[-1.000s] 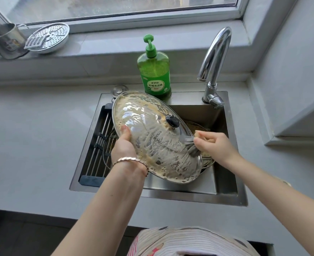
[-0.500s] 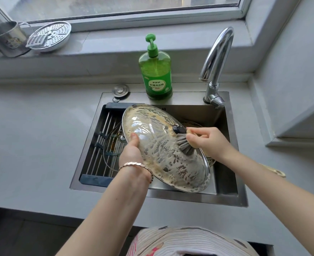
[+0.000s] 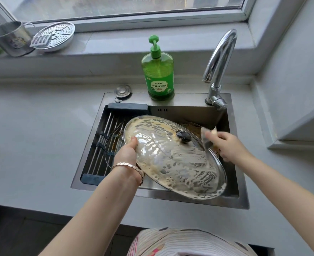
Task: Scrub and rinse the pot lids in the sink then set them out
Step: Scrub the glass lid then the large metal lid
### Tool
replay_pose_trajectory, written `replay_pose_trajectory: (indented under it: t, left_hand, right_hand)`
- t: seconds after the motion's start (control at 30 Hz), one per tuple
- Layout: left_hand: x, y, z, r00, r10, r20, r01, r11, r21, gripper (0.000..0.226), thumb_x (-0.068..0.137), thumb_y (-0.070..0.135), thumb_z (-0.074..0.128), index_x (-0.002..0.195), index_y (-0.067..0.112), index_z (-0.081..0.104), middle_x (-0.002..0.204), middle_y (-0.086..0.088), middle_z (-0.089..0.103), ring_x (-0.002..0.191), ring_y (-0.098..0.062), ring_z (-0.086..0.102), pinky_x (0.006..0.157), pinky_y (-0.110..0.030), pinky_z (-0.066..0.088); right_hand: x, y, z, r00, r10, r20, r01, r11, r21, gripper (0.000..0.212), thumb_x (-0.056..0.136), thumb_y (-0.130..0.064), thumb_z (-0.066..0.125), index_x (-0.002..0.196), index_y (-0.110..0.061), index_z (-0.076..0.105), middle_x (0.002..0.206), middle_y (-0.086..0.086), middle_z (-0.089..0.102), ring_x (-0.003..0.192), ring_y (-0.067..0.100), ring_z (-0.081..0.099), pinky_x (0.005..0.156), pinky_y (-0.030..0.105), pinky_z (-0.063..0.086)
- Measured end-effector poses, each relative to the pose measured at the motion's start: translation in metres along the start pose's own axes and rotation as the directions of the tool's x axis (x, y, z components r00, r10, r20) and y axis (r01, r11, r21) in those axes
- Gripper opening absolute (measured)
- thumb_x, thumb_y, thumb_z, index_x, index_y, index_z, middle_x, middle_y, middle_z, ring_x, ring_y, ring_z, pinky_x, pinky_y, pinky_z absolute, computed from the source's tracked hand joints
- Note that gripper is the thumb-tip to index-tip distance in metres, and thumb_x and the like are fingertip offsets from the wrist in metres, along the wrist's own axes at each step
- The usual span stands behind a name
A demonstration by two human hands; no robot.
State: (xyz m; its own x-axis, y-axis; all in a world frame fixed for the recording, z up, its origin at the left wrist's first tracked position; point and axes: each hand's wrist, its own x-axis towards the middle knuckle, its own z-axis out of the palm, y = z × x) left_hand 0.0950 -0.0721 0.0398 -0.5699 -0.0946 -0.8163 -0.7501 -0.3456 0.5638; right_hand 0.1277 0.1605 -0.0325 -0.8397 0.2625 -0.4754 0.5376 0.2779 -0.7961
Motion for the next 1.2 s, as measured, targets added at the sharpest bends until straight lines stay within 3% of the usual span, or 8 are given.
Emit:
replay_pose_trajectory:
  t: [0.3,0.4,0.5,0.7,0.83,0.97,1.1,1.2]
  left_hand:
    - [0.013,0.034,0.011,0.989,-0.061,0.131,0.001,0.909,0.417,0.024,0.093,0.029,0.053,0.085,0.006,0.056,0.06,-0.005,0.064,0.05,-0.022,0.063,0.056,-0.035,0.056]
    - [0.012,0.045,0.013,0.983,-0.057,0.174,-0.024,0.902,0.431,0.025,0.091,0.031,0.054,0.079,0.009,0.056,0.059,-0.004,0.062,0.054,-0.021,0.061,0.076,-0.035,0.054]
    - [0.0,0.04,0.02,0.968,0.035,0.25,-0.121,0.934,0.337,0.023,0.091,0.027,0.053,0.087,0.006,0.059,0.057,-0.003,0.064,0.049,-0.017,0.063,0.053,-0.029,0.057]
    - [-0.018,-0.021,0.024,0.927,0.244,0.285,-0.288,0.95,0.123,0.036,0.097,0.025,0.043,0.125,0.005,0.052,0.113,-0.015,0.065,0.101,-0.029,0.064,0.086,-0.045,0.052]
    - [-0.018,-0.028,0.022,0.949,0.165,0.268,-0.144,0.985,-0.094,0.047,0.099,0.041,0.03,0.124,0.008,0.051,0.119,-0.016,0.06,0.107,-0.031,0.058,0.088,-0.045,0.048]
    - [-0.012,-0.026,0.019,0.953,0.102,0.285,-0.07,0.99,-0.12,0.053,0.096,0.052,0.027,0.103,0.009,0.058,0.107,-0.018,0.063,0.101,-0.034,0.059,0.093,-0.052,0.044]
    - [-0.007,-0.03,0.02,0.961,0.071,0.267,-0.053,0.996,-0.075,0.065,0.093,0.058,0.026,0.124,0.008,0.054,0.117,-0.018,0.062,0.108,-0.035,0.059,0.092,-0.05,0.046]
    - [-0.008,-0.027,0.018,0.956,0.088,0.281,-0.062,0.993,-0.101,0.061,0.094,0.055,0.027,0.125,0.009,0.052,0.122,-0.018,0.059,0.112,-0.038,0.056,0.095,-0.054,0.044]
  right_hand:
    - [-0.005,-0.034,0.015,0.957,-0.054,0.284,0.034,0.997,0.073,0.024,0.072,-0.028,0.078,0.092,-0.022,0.065,0.085,0.0,0.067,0.073,0.013,0.055,0.057,0.023,0.043]
    - [-0.007,-0.036,0.026,0.978,-0.104,0.182,0.094,0.994,0.062,0.016,0.074,-0.025,0.076,0.087,-0.022,0.068,0.086,-0.001,0.069,0.078,0.013,0.063,0.064,0.027,0.051]
    - [-0.002,-0.035,0.04,1.0,-0.01,0.016,0.007,0.99,0.144,0.02,0.072,-0.028,0.076,0.086,-0.015,0.069,0.076,0.002,0.067,0.06,0.013,0.057,0.056,0.026,0.047]
    - [0.005,-0.044,0.056,0.971,0.234,-0.054,-0.189,0.884,0.427,0.027,0.073,-0.034,0.074,0.077,-0.01,0.063,0.06,0.004,0.055,0.048,0.012,0.045,0.047,0.022,0.036]
    - [-0.002,-0.042,0.052,0.993,0.035,-0.108,-0.032,0.999,0.033,0.063,0.077,-0.057,0.062,0.114,-0.007,0.056,0.086,0.003,0.065,0.077,0.02,0.061,0.069,0.031,0.049]
    - [-0.043,-0.046,0.042,0.964,-0.267,0.002,0.221,0.792,-0.57,0.077,0.084,-0.065,0.042,0.147,-0.031,0.013,0.118,-0.002,0.058,0.105,0.021,0.058,0.078,0.032,0.044]
    - [-0.076,-0.041,0.057,0.806,-0.58,0.123,0.54,0.632,-0.556,0.058,0.087,-0.06,0.027,0.142,-0.045,0.021,0.09,-0.003,0.064,0.082,0.016,0.059,0.062,0.031,0.045]
    - [-0.06,-0.032,0.044,0.946,-0.314,0.081,0.32,0.864,-0.389,0.048,0.09,-0.049,0.046,0.135,-0.052,0.029,0.065,-0.008,0.056,0.06,0.012,0.047,0.055,0.029,0.039]
